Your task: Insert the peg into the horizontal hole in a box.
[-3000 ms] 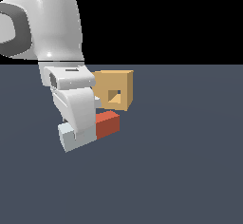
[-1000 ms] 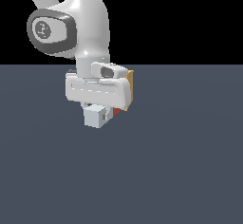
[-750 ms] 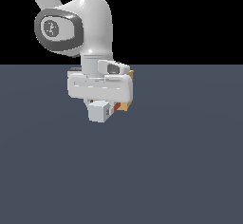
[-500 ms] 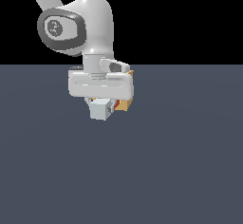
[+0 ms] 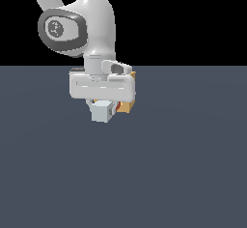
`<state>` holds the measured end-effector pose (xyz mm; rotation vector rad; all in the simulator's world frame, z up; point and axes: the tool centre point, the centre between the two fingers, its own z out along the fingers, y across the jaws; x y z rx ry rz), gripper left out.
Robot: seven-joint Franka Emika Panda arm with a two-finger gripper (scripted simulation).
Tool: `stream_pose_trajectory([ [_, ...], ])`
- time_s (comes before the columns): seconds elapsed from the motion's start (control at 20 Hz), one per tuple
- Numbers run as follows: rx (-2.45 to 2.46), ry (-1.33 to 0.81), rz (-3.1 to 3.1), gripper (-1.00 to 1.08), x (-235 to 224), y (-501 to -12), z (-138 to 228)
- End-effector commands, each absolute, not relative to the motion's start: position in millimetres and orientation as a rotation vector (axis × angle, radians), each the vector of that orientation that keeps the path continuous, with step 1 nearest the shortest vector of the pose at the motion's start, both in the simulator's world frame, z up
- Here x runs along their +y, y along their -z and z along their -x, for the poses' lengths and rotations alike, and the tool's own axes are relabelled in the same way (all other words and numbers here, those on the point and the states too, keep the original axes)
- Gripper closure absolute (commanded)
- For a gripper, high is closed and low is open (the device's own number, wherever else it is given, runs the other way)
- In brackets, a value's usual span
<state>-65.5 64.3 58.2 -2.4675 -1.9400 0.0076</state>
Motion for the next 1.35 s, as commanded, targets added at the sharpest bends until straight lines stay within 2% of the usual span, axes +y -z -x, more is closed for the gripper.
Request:
stream_pose_trajectory([
  [0.0,-1.943,0.004,2.471,1.08,64.1,-62.4,62.5],
  [0.4,-1.942,-0.002,2.469,1.08,70.0,-60.6,62.8],
  [0.95,-1.943,0.003,2.471,1.08,136.0,-62.0,47.0],
  [1.3,-1.943,0.004,2.471,1.08,151.0,-62.5,41.9],
])
